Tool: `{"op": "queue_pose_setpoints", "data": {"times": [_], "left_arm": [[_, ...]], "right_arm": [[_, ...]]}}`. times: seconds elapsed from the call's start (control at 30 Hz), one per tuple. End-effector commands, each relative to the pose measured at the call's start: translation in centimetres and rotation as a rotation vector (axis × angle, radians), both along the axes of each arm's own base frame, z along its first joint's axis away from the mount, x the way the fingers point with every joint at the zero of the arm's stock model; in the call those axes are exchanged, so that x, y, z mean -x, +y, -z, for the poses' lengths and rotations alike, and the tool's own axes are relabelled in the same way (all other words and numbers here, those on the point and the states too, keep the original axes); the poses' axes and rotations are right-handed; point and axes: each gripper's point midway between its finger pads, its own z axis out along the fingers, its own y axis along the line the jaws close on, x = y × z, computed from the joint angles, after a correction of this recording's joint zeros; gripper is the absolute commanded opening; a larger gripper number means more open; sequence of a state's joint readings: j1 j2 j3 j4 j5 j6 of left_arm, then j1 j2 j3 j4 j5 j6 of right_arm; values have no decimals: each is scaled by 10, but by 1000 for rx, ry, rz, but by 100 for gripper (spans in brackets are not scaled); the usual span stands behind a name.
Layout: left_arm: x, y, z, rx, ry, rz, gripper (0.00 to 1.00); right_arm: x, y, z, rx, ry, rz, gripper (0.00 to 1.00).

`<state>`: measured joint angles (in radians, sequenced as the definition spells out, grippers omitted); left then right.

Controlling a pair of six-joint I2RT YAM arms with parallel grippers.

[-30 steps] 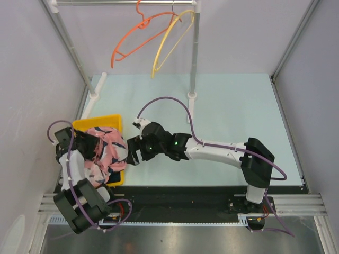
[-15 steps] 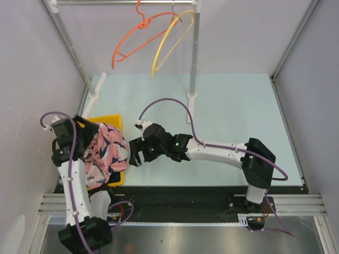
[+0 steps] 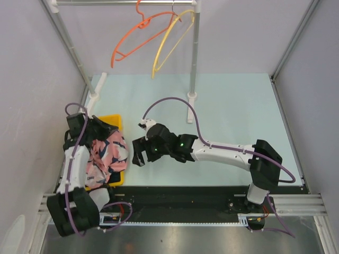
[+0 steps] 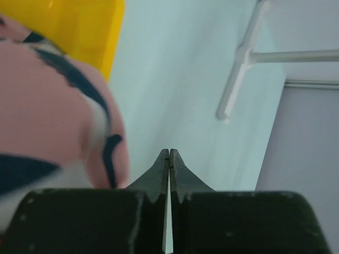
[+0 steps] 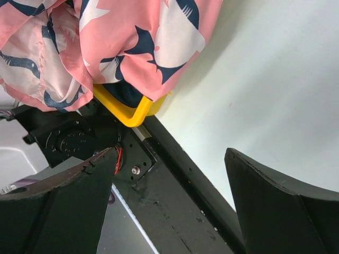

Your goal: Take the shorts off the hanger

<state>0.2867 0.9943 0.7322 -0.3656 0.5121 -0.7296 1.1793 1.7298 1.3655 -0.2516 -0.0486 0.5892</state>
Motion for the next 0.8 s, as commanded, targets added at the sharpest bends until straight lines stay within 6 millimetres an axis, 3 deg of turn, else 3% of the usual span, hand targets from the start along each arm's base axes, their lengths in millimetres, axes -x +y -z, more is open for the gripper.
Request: {"op": "queue_pose_setpoints", "data": {"times": [0.0,0.13,0.23,0.43,0.53,0.63,0.67,0.7,0.73,0.77], "left_arm": [[0,21,49,-42,132,-40,1],[13,66,105,-73,312,-180,0],[22,76,121,-86,369,-215,0],[19,79,108,-105,318,-230,1],[14,76,93,-128,264,-197,8],[12,69,62,-219,172,-185,54],[11,73,51,-267,154,-215,75],[11,60,31,-303,87,-194,84],[14,54,23,-320,71,-191,88],[13,54,8,-351,35,-215,99]], "right_arm": [[-3,-11,-21,-28,-48,18,88],[0,-14,-19,-27,-46,21,88],[3,-17,-12,-15,-38,24,89],[4,-15,-8,-28,-23,23,89],[5,-14,-10,-39,-19,22,88],[3,-14,-12,-42,-19,26,88],[4,-15,-12,-41,-19,26,88],[2,-16,-12,-41,-17,30,88],[1,-17,-13,-39,-18,32,88],[1,-18,-13,-38,-17,33,88]]}}
